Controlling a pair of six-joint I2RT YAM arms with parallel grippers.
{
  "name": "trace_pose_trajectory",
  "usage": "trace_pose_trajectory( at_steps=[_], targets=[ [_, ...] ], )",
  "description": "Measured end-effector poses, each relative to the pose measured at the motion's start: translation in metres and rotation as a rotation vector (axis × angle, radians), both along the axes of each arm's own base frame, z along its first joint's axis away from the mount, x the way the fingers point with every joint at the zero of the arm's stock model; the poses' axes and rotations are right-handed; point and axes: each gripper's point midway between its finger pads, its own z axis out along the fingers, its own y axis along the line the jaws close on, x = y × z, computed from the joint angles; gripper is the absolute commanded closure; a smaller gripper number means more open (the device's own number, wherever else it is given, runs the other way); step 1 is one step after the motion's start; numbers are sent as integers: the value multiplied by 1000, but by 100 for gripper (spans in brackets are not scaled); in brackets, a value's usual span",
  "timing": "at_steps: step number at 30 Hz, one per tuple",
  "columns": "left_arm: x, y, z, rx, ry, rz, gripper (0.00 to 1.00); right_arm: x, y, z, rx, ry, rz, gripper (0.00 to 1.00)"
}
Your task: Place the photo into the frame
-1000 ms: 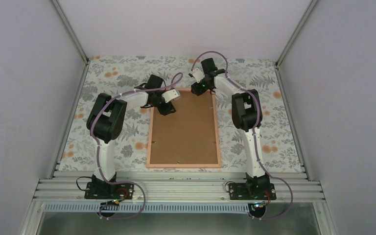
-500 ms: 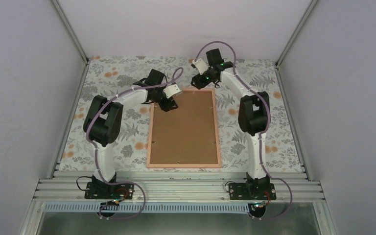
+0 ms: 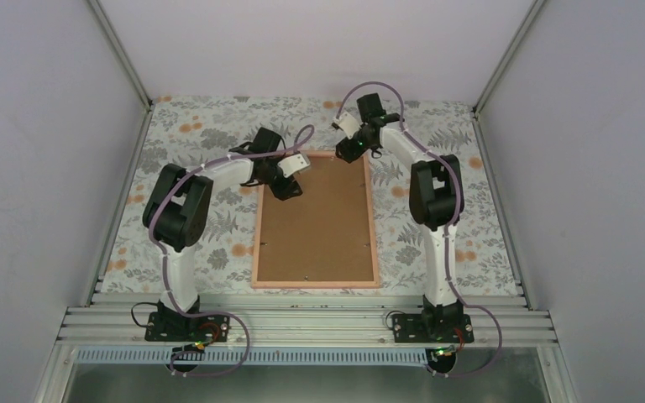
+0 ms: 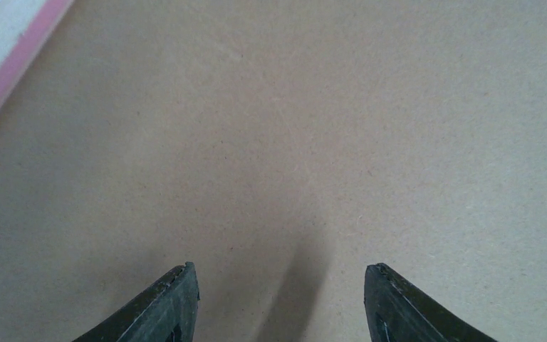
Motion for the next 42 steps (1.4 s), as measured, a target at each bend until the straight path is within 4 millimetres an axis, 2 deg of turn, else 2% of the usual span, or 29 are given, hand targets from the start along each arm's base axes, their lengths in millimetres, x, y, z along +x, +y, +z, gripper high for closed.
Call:
trace_pose_trajectory(
  at_steps=[4,8,11,20,33,42],
  targets=[
    [-1,1,-10,12,16,3,41,-1,-3,-27,-39,30,14,35],
    [1,1,-15,14,18,3,41,1,-6,-45,-67,40,18,36],
    [1,1,-21,17,26,3,42,4,-6,-46,-71,31,17,36],
    [4,-1,-21,14,20,2,42,8,-3,-49,-63,27,20,37],
    [7,-2,-21,13,16,2,42,13,6,-50,-33,20,12,47],
    [7,-2,-21,13,16,2,42,15,8,-50,-14,25,-6,50]
  ],
)
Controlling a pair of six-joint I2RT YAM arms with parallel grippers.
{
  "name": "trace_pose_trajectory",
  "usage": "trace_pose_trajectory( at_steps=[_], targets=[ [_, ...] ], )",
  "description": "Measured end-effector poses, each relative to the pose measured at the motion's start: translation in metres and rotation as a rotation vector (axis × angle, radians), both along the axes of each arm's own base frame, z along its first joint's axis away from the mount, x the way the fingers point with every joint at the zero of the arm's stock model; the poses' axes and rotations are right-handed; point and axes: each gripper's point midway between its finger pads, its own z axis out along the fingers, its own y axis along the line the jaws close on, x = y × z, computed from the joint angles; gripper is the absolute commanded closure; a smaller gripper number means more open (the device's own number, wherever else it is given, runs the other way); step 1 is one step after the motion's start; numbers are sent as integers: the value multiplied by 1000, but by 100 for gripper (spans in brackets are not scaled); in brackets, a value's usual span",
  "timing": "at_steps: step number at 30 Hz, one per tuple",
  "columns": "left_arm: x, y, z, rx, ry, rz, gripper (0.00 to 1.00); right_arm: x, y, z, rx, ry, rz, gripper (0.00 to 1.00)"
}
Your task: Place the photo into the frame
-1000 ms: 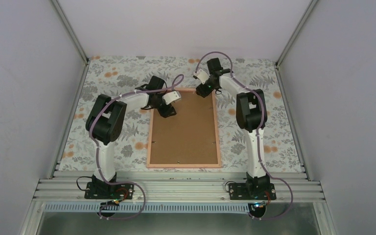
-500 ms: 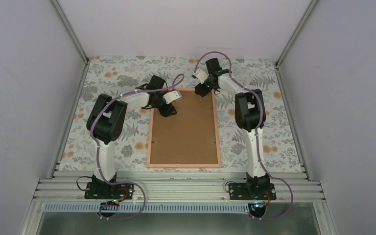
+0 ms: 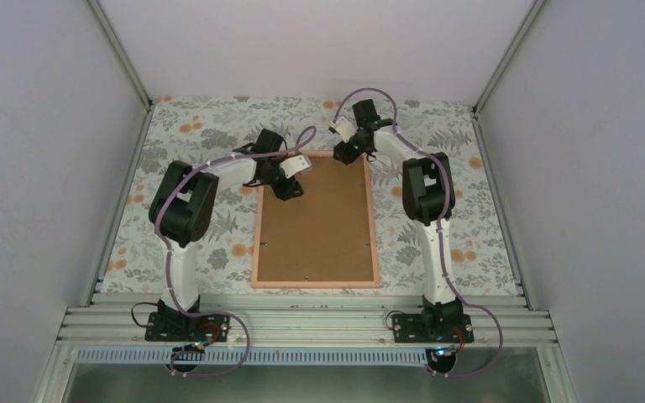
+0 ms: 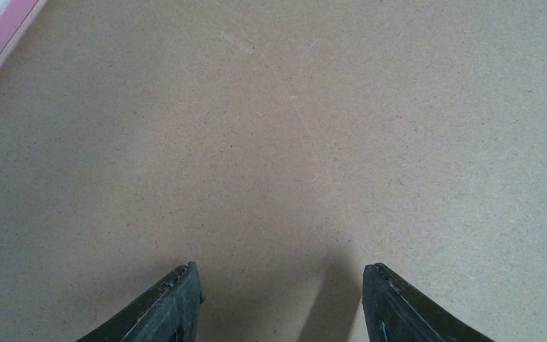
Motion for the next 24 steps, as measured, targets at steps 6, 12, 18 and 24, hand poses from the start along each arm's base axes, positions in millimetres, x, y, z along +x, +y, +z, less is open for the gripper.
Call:
trace_pose_trajectory(
  at_steps=[6,12,18,24],
  targets=[
    [0,0,0,0,0,0,42,0,0,0,5,4,-9,47],
    [0,0,0,0,0,0,42,0,1,1,13,14,-20,46],
    [-3,0,7,-1,0,0,41,1,0,2,15,18,-31,40],
    [-36,-8,55,-20,-53,-53,38,-7,-9,34,30,15,-57,26]
  ],
)
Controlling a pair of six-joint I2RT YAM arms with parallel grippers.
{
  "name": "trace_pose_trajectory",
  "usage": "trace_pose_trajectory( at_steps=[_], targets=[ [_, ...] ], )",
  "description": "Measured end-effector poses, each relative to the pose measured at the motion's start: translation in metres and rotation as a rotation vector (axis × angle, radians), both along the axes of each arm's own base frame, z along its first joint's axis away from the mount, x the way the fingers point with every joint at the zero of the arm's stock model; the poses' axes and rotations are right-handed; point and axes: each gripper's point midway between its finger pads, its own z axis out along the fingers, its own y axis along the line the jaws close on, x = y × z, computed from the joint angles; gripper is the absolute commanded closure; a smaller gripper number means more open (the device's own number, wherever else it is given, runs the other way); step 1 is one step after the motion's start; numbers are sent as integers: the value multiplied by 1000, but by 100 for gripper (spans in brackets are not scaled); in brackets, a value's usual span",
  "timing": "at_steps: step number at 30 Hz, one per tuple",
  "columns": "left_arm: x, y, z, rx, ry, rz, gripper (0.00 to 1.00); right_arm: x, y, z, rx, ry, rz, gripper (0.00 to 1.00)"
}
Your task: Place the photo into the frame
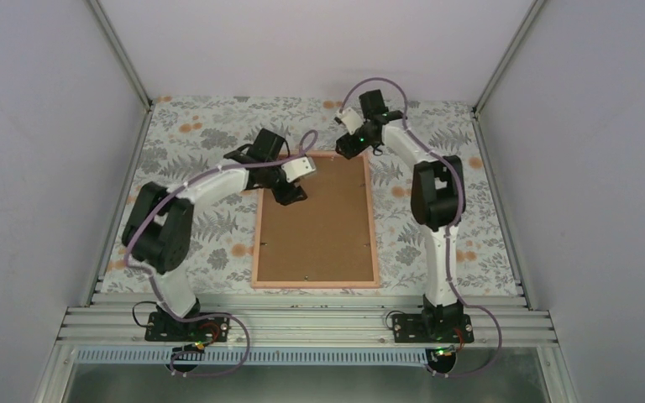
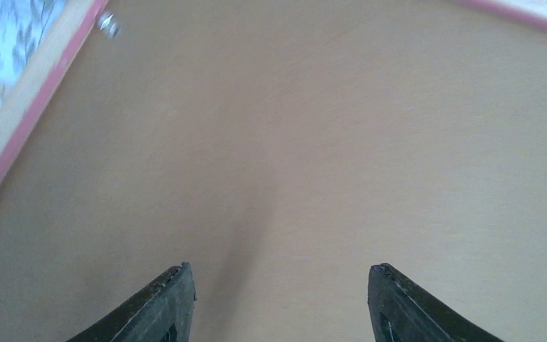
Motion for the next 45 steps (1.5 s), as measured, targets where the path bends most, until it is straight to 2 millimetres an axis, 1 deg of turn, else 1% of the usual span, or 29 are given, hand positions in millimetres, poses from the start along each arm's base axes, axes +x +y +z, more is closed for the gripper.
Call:
trace_pose_trajectory(
  at_steps=[2,4,5,7,8,9,10,11,13,14,17,19,21,23,25,27,30,33,39,43,45],
  targets=[
    [-23,-9,21,-8,-38,-46,36,-6,-4,28,19,-25,-12,19],
    [-53,-21,36,-11,-66,-109,36,-13,-8,65,53,-66,-19,15],
    [-70,-27,41,-12,-75,-144,35,-20,-10,87,74,-92,-20,12],
    [-98,-37,46,-11,-80,-204,35,-32,-15,120,116,-128,-27,10],
    [-114,-44,46,-5,-81,-240,35,-41,-19,138,142,-147,-30,5],
    [-128,-49,45,3,-77,-269,35,-48,-24,151,162,-160,-36,1],
    [-142,-53,41,14,-71,-298,35,-55,-28,161,180,-167,-45,0],
    [-155,-58,38,25,-66,-322,34,-64,-34,170,198,-174,-53,0],
    [-183,-69,28,51,-56,-387,35,-81,-46,177,219,-173,-72,0],
    [-200,-74,22,70,-55,-422,34,-89,-53,177,226,-168,-82,0],
    [-240,-87,8,112,-68,-517,35,-112,-72,172,243,-138,-118,0],
    [-255,-95,1,131,-85,-560,36,-120,-84,169,261,-123,-142,0],
    [-263,-100,-7,148,-92,-583,38,-126,-96,167,285,-107,-171,0],
    [-269,-103,-19,178,-91,-597,40,-130,-108,166,309,-96,-200,0],
    [-273,-105,-31,209,-95,-610,42,-132,-117,166,330,-87,-222,0],
    [-279,-109,-39,229,-96,-628,43,-133,-121,164,349,-75,-234,0],
    [-281,-114,-45,242,-104,-639,46,-136,-119,161,373,-57,-229,0],
    [-277,-118,-48,249,-119,-630,49,-139,-116,160,394,-42,-223,0],
    [-268,-118,-53,275,-148,-598,64,-139,-113,163,424,-35,-217,0],
    [-259,-116,-55,292,-165,-571,76,-139,-115,164,436,-32,-222,0],
    [-254,-115,-56,293,-169,-561,78,-139,-117,164,440,-31,-227,0]
  ],
)
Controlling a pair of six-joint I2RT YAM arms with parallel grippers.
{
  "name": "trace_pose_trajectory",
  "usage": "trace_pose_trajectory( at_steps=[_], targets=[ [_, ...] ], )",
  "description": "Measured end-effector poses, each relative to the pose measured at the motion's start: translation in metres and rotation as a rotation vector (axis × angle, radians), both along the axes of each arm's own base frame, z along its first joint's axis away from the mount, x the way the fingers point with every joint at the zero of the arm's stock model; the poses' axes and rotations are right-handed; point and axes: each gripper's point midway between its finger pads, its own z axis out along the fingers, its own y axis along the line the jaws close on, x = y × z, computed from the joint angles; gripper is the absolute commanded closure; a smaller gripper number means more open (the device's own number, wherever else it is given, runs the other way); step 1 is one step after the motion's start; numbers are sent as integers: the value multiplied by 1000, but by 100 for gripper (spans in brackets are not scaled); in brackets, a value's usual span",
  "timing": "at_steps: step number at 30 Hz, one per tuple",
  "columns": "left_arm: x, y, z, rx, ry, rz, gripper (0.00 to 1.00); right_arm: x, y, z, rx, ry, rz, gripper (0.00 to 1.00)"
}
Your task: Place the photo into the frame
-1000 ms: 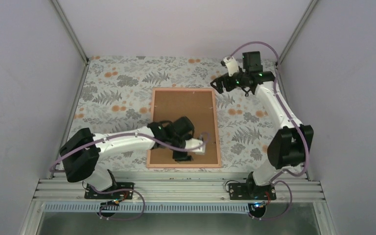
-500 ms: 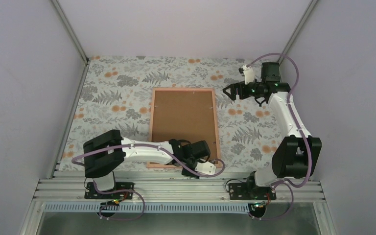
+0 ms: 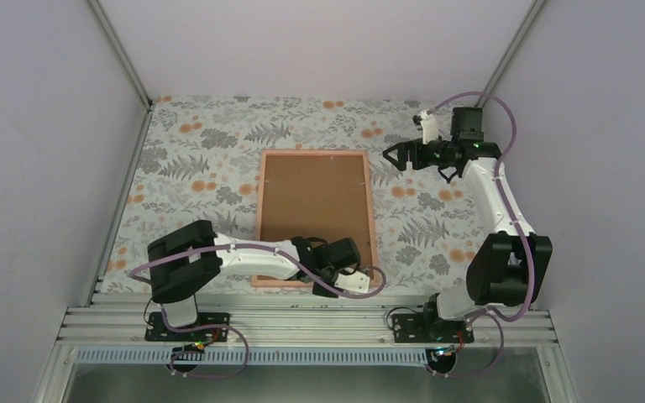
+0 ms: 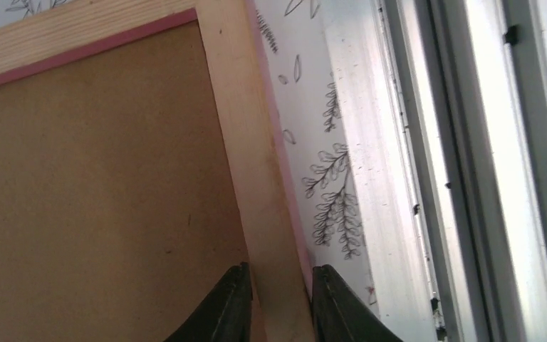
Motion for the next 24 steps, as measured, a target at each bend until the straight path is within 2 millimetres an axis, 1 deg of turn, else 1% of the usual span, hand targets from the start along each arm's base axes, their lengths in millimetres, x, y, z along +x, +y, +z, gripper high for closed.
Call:
trace_pose_trajectory(
  at_steps=[2,5,9,11,14,17,20,22,24],
  targets=[
    [3,1,-1,0,-8,6,80,0,-1,0,3,1,-3,0],
    [14,5,-3,-2,-11,28,83,1,-2,0,8,4,-9,0],
    [39,14,-2,-10,-26,88,84,4,-4,-3,21,14,-16,0],
    [49,18,-2,-10,-37,106,84,4,-4,-8,32,27,-23,0],
    [57,21,-2,-10,-45,119,84,-1,0,-24,64,55,-25,0],
    [57,21,-2,-8,-43,121,84,-16,5,-51,109,134,-22,0],
    [57,21,-2,-2,-37,127,85,-27,10,-67,152,190,-19,0],
    [58,20,-2,-2,-33,133,88,-31,12,-75,181,214,-25,0],
    [59,16,-2,-7,-29,140,95,-34,10,-82,220,248,-49,0]
  ],
)
